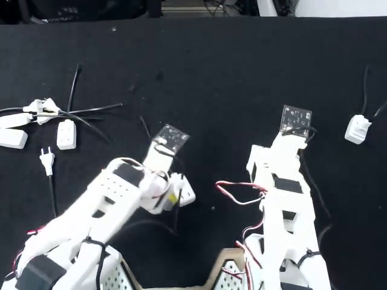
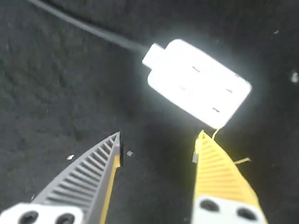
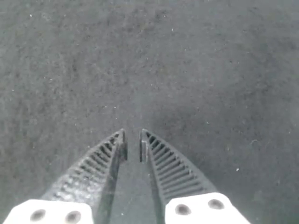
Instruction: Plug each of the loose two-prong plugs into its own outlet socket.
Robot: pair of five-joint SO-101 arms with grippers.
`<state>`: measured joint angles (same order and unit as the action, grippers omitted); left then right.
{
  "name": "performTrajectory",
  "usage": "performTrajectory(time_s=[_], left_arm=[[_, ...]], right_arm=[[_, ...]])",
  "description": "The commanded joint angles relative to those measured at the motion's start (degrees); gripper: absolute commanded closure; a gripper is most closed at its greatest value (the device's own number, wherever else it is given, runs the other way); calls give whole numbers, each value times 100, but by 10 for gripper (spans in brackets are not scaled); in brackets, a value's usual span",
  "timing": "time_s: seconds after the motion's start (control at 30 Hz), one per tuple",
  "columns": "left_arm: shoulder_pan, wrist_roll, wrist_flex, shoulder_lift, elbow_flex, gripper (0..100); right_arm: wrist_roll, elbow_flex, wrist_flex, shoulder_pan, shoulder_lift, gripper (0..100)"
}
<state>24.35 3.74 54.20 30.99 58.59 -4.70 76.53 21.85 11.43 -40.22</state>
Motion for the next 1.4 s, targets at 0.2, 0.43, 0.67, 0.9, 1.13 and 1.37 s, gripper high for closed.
performTrajectory(time_s=[0.2,0.43,0.67,0.9,1.13,1.37], left_arm=[[-980,-448,-484,70,-1226,748],[-980,-1609,-2963,35,-101,748],[-1402,-2057,-2998,-1371,-664,748],[-1525,-2453,-1055,-2910,-2475,748],[-2088,-2453,105,-3244,-3090,748],[-2765,-1969,949,-2813,-3073,748]], right_arm=[[-62,-338,-149,114,-189,946],[-62,-338,-141,114,-198,946],[-62,-338,-123,114,-207,946],[-62,-338,-123,114,-207,946],[-44,-338,-123,114,-207,946],[-44,-338,-132,114,-207,946]])
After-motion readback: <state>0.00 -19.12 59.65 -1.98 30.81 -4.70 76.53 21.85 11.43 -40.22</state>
